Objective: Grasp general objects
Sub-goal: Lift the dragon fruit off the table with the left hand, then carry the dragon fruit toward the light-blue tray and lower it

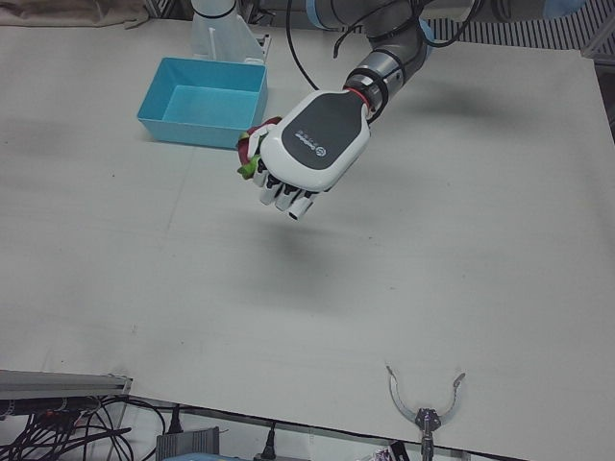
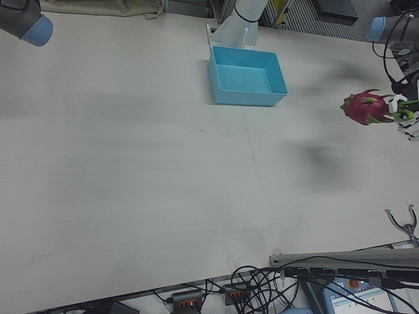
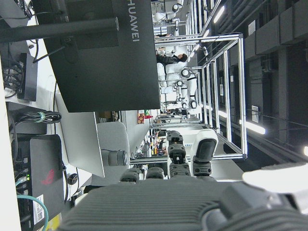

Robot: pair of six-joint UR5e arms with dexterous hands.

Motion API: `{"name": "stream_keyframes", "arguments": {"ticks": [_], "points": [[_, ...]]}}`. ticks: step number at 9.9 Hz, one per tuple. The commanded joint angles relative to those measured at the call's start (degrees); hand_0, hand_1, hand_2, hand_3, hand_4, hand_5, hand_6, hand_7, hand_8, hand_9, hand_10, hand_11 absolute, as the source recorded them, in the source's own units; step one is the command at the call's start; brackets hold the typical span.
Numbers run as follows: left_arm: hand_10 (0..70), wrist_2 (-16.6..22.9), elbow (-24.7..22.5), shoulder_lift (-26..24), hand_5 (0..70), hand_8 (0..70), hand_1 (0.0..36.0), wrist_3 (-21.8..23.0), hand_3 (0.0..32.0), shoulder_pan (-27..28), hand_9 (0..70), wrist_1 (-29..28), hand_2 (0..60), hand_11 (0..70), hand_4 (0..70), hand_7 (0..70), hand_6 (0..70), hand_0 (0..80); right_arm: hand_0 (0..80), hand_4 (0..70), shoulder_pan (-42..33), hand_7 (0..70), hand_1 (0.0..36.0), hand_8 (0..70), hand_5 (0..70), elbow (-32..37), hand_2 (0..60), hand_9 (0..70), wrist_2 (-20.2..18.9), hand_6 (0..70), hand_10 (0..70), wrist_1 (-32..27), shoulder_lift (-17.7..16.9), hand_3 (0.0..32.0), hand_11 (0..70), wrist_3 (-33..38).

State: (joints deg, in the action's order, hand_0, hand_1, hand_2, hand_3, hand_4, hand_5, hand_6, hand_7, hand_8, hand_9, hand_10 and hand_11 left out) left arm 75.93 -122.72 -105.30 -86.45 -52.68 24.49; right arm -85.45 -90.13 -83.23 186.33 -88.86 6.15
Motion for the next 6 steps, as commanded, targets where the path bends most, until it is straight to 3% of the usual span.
{"name": "stream_keyframes", "arguments": {"ticks": [1,3,5,6], "points": [[70.0,9.1,-2.8,-3.0,58.6,70.0,0.0,2.3,0.0,8.0,70.0,-10.1,60.0,70.0,70.0,70.0,70.0,0.0,0.0,0.0,0.0,0.0,0.0,0.0,0.0,0.3,0.0,0.0,0.0,0.0,0.0,0.0,0.0,0.0,0.0,0.0],[70.0,8.4,-2.7,-2.9,54.2,70.0,0.0,4.4,0.0,12.1,70.0,-18.2,60.0,70.0,70.0,70.0,70.0,0.0,0.0,0.0,0.0,0.0,0.0,0.0,0.0,0.4,0.0,0.0,0.0,0.0,0.0,0.0,0.0,0.0,0.0,0.1],[70.0,6.3,-2.7,-3.2,53.1,70.0,0.0,5.4,0.0,14.6,70.0,-19.5,60.0,70.0,70.0,70.0,70.0,1.0,0.0,0.0,0.0,0.0,0.0,0.0,0.0,0.4,0.0,0.0,0.0,0.0,0.0,0.0,0.0,0.0,0.0,0.1],[70.0,6.2,-2.8,-3.2,54.4,70.0,0.0,5.5,0.0,14.7,70.0,-20.3,60.0,70.0,70.0,70.0,70.0,5.2,0.0,0.0,0.0,0.0,0.0,0.0,0.0,0.3,0.0,0.0,0.0,0.0,0.0,0.0,0.0,0.0,0.0,0.0]]}}
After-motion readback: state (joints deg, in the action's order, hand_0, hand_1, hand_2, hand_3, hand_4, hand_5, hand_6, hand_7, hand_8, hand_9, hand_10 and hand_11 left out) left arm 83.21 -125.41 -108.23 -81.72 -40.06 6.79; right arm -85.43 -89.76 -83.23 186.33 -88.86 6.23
